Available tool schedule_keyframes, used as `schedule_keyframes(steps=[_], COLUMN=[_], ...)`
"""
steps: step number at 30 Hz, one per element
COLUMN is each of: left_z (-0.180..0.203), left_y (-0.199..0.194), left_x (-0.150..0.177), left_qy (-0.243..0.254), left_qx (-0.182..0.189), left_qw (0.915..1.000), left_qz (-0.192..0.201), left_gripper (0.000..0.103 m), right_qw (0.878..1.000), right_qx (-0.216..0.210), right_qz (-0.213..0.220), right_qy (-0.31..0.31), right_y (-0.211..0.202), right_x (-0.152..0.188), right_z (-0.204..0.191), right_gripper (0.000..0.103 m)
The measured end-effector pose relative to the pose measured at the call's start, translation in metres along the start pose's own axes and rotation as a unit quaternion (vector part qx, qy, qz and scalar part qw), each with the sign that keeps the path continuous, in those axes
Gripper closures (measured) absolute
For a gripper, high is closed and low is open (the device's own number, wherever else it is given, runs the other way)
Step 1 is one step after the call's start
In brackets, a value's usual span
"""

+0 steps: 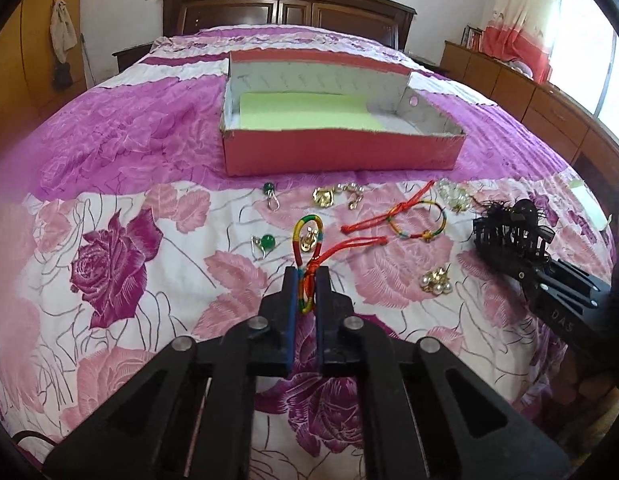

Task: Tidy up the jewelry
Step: 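Grasp the black feather clip with the right tool while the left tool grasps the rainbow bracelet, then carry both items into the pink box and open both tools to release them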

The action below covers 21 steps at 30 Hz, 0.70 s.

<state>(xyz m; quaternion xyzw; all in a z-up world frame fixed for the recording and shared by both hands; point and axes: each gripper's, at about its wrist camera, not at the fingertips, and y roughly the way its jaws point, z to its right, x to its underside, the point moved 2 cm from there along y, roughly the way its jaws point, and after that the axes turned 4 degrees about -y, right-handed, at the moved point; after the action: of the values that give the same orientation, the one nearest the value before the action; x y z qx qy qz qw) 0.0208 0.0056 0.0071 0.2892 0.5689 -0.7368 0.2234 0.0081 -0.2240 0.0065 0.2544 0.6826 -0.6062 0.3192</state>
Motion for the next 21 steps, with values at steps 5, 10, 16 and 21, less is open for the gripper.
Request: schedule_keyframes(steps=[5, 10, 16, 21], left_z=[-0.001, 0.001, 0.005, 0.009], left_y=[-0.006, -0.009, -0.007, 0.000], left_x=[-0.009, -0.023, -0.041, -0.068], left_qy=[-0.004, -0.003, 0.001, 0.012], left_qx=[0.000, 0.002, 0.008, 0.003], left_qw=[0.9998, 0.9994, 0.9988, 0.9978], left_qz=[0.017, 0.033, 0.048, 0.065], left_gripper=[0.103, 0.103, 0.103, 0.103], right_qw=[1.000, 0.999, 0.998, 0.996], right_qx=[0.003, 0.005, 0.008, 0.008], right_qz=[0.018, 0.033, 0.055, 0.071], right_qy=[-0.016, -0.025, -0.040, -0.055], right_y=[-0.009, -0.015, -0.019, -0.012], right_x=[-0.006, -0.018, -0.038, -0.067], right_z=[-0.004, -0.005, -0.008, -0.008], right_gripper=[0.082, 0.082, 0.082, 0.082])
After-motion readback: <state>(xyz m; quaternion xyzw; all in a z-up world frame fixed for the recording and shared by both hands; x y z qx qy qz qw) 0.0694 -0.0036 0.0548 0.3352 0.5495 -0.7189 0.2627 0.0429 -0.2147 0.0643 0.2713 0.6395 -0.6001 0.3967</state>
